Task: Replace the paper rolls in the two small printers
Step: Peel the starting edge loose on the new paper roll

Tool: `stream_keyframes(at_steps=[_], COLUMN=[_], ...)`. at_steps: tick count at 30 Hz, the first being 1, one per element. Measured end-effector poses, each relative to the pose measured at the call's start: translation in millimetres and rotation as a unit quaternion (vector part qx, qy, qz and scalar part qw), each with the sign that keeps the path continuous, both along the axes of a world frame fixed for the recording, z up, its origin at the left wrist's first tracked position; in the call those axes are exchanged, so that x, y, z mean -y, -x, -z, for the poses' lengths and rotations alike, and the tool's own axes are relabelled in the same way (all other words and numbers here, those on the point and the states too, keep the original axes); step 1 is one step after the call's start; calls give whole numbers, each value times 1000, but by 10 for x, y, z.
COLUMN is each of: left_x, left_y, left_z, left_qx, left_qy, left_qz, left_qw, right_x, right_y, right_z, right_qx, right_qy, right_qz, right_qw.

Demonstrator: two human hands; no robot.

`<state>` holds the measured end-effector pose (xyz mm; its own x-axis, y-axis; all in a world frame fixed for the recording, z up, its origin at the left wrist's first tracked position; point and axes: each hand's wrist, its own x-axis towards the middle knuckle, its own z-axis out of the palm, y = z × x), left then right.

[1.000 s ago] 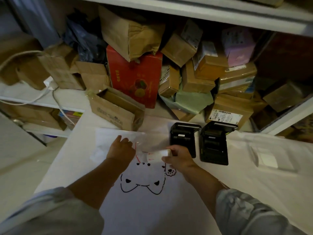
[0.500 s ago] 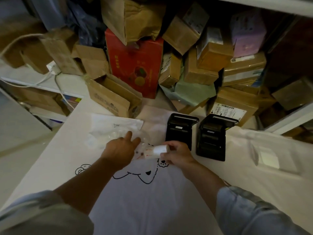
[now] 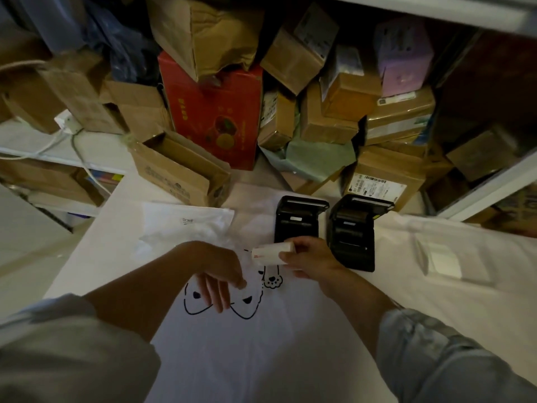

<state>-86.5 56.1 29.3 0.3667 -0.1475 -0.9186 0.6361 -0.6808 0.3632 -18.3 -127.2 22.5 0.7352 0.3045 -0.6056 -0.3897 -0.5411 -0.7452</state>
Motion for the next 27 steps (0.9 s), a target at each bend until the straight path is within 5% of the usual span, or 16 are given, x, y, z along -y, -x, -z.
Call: stream_keyframes(at_steps=[4, 6, 9, 13, 15, 18, 20, 22, 27], left_x=[91, 178, 250, 141, 115, 209, 347, 461, 573], left_y=[-128, -184, -267, -256, -236, -286, -314, -313, -302], left_z=[-93, -39, 119, 411, 452, 380, 285, 203, 220], left_qx=[4, 145, 403, 321, 293, 340, 281, 209, 230], left_qy=[26, 10, -82, -288, -327, -220, -17, 111, 164], left_qz=[-7, -83, -146, 41, 51, -65, -250, -337, -426], left_qw=[1000, 986, 900, 901, 897, 912, 927, 911, 859], right_x=[34, 72, 154, 264, 298, 332, 339, 339, 399], right_y=[-5, 1, -24, -92, -110, -121, -129, -146, -187], right_z=[11, 28, 62, 58, 58, 89, 120, 124, 112], right_qx=[-2, -8, -12, -24, -34, -61, -80, -94, -102], right_qy=[4, 4, -1, -24, -43, -82, -100, -116, -145], right_qz=[12, 30, 75, 92, 95, 110, 128, 147, 146], right_qw=[1000, 1000, 997, 995, 994, 989, 983, 978, 973])
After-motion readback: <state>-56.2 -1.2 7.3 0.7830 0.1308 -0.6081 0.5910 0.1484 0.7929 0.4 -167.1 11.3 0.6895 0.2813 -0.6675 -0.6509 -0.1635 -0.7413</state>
